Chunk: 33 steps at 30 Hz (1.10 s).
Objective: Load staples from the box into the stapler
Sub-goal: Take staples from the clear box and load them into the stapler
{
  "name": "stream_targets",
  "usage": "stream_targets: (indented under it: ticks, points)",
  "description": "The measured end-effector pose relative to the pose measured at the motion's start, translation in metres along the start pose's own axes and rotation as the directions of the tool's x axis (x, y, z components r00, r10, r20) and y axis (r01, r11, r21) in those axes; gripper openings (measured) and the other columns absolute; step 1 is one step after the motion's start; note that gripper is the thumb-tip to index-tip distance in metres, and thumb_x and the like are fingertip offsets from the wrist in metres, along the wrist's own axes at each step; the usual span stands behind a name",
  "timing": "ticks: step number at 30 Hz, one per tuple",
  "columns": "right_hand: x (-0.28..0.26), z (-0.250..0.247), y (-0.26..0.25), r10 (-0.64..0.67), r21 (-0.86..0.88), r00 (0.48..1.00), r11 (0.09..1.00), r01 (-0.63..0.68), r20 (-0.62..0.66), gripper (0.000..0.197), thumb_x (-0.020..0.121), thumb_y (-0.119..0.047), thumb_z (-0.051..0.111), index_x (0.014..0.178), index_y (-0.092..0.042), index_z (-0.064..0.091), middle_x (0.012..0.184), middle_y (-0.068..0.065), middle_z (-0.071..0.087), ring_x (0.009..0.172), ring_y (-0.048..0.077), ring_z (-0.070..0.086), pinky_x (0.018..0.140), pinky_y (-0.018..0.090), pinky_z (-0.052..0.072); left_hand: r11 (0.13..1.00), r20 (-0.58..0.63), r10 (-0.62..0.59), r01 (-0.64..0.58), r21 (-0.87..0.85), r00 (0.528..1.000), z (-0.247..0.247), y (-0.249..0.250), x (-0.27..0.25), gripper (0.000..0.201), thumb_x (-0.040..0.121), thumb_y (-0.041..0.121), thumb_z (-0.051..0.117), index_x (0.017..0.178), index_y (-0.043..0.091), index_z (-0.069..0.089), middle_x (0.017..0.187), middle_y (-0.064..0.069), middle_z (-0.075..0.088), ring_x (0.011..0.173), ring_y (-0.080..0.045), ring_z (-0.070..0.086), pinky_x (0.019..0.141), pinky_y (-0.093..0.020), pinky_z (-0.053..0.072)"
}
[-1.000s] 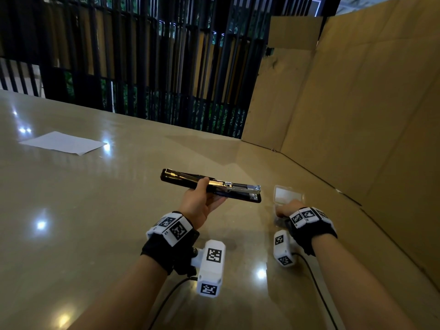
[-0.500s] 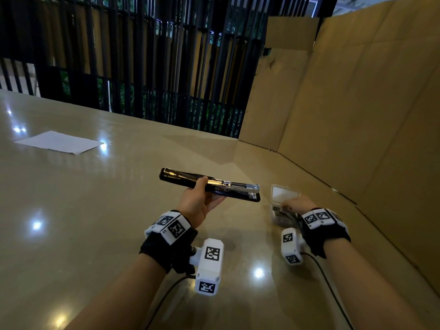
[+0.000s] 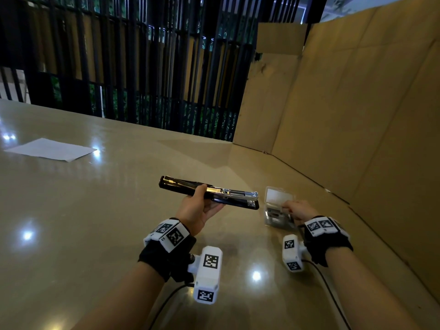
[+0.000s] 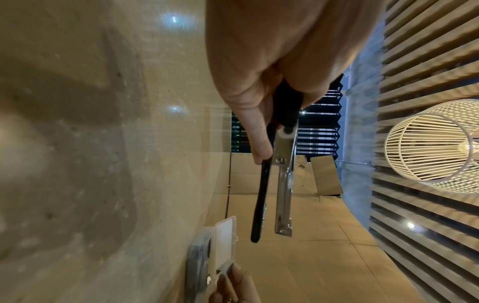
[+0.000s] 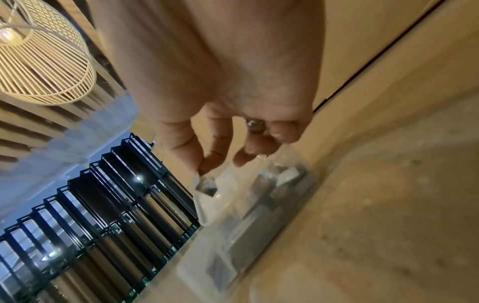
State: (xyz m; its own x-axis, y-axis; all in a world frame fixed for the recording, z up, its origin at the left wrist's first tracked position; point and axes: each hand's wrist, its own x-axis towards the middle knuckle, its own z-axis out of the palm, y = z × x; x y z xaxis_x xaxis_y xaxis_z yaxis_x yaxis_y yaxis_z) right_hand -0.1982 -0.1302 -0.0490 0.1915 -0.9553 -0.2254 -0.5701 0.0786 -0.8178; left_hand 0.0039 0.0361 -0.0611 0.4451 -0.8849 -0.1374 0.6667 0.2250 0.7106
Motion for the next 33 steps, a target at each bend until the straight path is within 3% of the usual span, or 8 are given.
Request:
stream_targets:
  ticks: [4, 9, 13, 18, 22, 25, 29, 33]
  points:
    - [0.003, 0.002, 0.000, 0.008, 0.151, 1.000, 0.989, -0.011, 0.020, 0.021, 0.091, -0.008, 0.049, 0.069, -0.006, 0.052, 0.066, 0.007, 0.050, 0.051, 0.017, 0.044, 0.040, 0.023, 0.029, 1.000, -0.001, 0.007, -0.007, -0.007, 1.000, -0.001, -0.001, 0.001, 0.023, 0.097, 0.018, 0.042, 0.084, 0.003, 0.053, 0.061, -0.015, 0.072, 0.054, -0.021, 0.072, 0.054, -0.027, 0.061]
    - [-0.006, 0.004, -0.002, -0.030, 0.442, 0.996, 0.897, -0.009, 0.081, 0.013, 0.090, -0.003, 0.045, 0.079, 0.001, 0.052, 0.079, 0.014, 0.061, 0.047, 0.020, 0.064, 0.030, 0.017, 0.042, 1.000, -0.011, 0.008, -0.008, 0.002, 1.000, 0.000, 0.000, -0.001, 0.022, 0.098, 0.018, 0.041, 0.084, 0.003, 0.051, 0.086, -0.022, 0.064, 0.079, -0.028, 0.065, 0.059, -0.028, 0.059]
    - [-0.006, 0.008, -0.006, -0.118, 0.573, 0.991, 0.818, 0.058, 0.069, 0.018, 0.089, 0.002, 0.049, 0.071, -0.001, 0.050, 0.074, 0.013, 0.057, 0.034, 0.009, 0.055, 0.026, 0.012, 0.033, 1.000, -0.011, 0.004, -0.004, 0.007, 1.000, 0.000, 0.001, -0.001, 0.023, 0.098, 0.018, 0.041, 0.084, 0.004, 0.052, 0.084, -0.021, 0.065, 0.079, -0.028, 0.064, 0.061, -0.028, 0.059]
    - [-0.016, 0.014, -0.018, -0.228, 0.605, 0.960, 0.791, 0.085, 0.164, 0.024, 0.091, 0.008, 0.044, 0.073, -0.006, 0.048, 0.072, 0.013, 0.052, 0.030, 0.003, 0.050, 0.027, 0.008, 0.032, 1.000, -0.014, 0.016, -0.016, 0.001, 1.000, -0.001, -0.001, 0.001, 0.023, 0.097, 0.018, 0.042, 0.082, 0.004, 0.053, 0.067, -0.016, 0.071, 0.062, -0.023, 0.071, 0.058, -0.028, 0.060]
    - [-0.019, 0.019, -0.027, -0.192, 0.550, 0.960, 0.834, 0.052, 0.201, 0.022, 0.093, 0.008, 0.041, 0.081, -0.005, 0.054, 0.073, 0.012, 0.052, 0.029, 0.002, 0.047, 0.028, 0.008, 0.034, 1.000, -0.008, 0.027, -0.027, 0.009, 1.000, -0.003, -0.003, 0.002, 0.022, 0.097, 0.018, 0.042, 0.085, 0.004, 0.053, 0.074, -0.018, 0.070, 0.057, -0.019, 0.071, 0.057, -0.026, 0.061]
    - [-0.021, 0.021, -0.030, -0.191, 0.501, 0.954, 0.864, 0.051, 0.233, 0.023, 0.095, 0.004, 0.040, 0.081, -0.005, 0.055, 0.072, 0.010, 0.051, 0.032, 0.001, 0.046, 0.031, 0.008, 0.034, 0.999, 0.008, 0.039, -0.039, 0.005, 0.999, -0.004, -0.003, 0.001, 0.023, 0.097, 0.017, 0.042, 0.084, 0.002, 0.053, 0.062, -0.014, 0.071, 0.053, -0.017, 0.072, 0.058, -0.027, 0.060]
    - [-0.027, 0.023, -0.031, -0.242, 0.488, 0.935, 0.868, 0.090, 0.258, 0.020, 0.088, 0.014, 0.045, 0.080, 0.000, 0.057, 0.075, 0.011, 0.055, 0.039, 0.004, 0.060, 0.043, 0.010, 0.049, 0.998, 0.005, 0.053, -0.053, 0.025, 0.999, -0.004, -0.003, -0.001, 0.023, 0.098, 0.017, 0.041, 0.083, 0.003, 0.052, 0.074, -0.018, 0.069, 0.063, -0.021, 0.070, 0.059, -0.025, 0.059]
    - [-0.034, 0.027, -0.033, -0.301, 0.457, 0.928, 0.872, 0.175, 0.218, 0.021, 0.087, 0.015, 0.047, 0.104, 0.009, 0.057, 0.074, 0.015, 0.058, 0.037, 0.006, 0.061, 0.042, 0.011, 0.052, 0.998, -0.002, 0.049, -0.049, 0.031, 0.999, -0.003, -0.003, -0.002, 0.023, 0.098, 0.016, 0.040, 0.083, 0.003, 0.051, 0.085, -0.021, 0.063, 0.077, -0.026, 0.063, 0.059, -0.024, 0.059]
